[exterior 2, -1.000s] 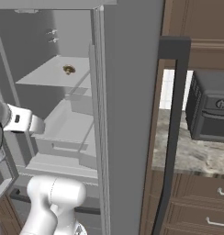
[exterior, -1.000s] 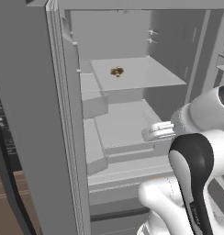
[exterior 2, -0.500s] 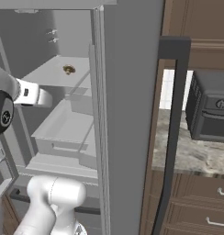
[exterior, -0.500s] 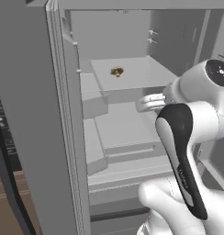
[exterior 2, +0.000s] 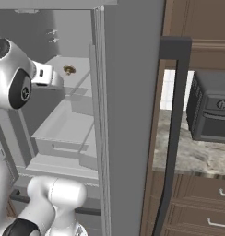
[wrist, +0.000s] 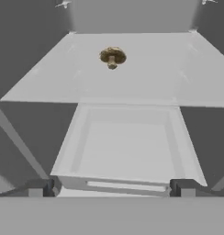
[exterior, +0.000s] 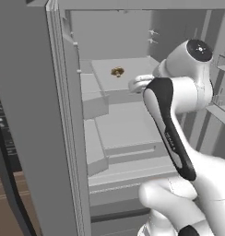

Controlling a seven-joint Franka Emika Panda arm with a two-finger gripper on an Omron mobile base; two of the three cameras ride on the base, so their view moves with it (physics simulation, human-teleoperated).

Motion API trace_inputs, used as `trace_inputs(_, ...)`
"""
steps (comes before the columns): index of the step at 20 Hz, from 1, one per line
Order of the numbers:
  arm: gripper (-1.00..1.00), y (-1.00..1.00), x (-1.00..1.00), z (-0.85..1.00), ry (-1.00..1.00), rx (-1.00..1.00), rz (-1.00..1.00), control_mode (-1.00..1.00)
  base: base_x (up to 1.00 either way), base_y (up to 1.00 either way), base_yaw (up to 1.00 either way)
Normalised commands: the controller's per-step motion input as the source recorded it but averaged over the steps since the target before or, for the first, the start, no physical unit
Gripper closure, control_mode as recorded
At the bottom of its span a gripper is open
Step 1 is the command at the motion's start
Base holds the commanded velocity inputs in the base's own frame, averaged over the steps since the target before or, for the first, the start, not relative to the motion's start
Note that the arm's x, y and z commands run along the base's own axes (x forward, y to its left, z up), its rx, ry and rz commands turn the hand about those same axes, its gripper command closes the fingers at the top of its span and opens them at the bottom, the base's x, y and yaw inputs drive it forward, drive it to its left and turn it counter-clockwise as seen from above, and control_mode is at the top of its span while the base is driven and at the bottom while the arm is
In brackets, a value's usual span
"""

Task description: Gather the onion and mushroom from the fridge and place them on a tray on the dining counter. Then gather the chicken drumstick and fish from the fridge and place them on the other tray.

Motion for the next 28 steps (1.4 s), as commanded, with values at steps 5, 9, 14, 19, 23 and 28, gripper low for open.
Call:
trace_inputs(5, -1.0, 0.0, 0.75, 0.06, 0.01, 0.0, 0.0, -1.0, 0.0, 0.0, 0.0)
trace_inputs(9, -1.0, 0.06, 0.74, 0.0, 0.04, 0.0, 0.0, -1.0, 0.0, 0.0, 0.0)
trace_inputs(14, -1.0, 0.16, 0.75, 0.0, 0.12, 0.0, 0.0, -1.0, 0.0, 0.0, 0.0)
trace_inputs(19, -1.0, 0.11, 0.64, -0.02, 0.14, 0.0, 0.0, -1.0, 0.0, 0.0, 0.0)
trace_inputs(23, -1.0, 0.05, 0.55, -0.07, 0.11, 0.0, 0.0, -1.0, 0.0, 0.0, 0.0)
trace_inputs(28, -1.0, 0.03, 0.48, -0.2, 0.07, -0.02, 0.0, -1.0, 0.0, 0.0, 0.0)
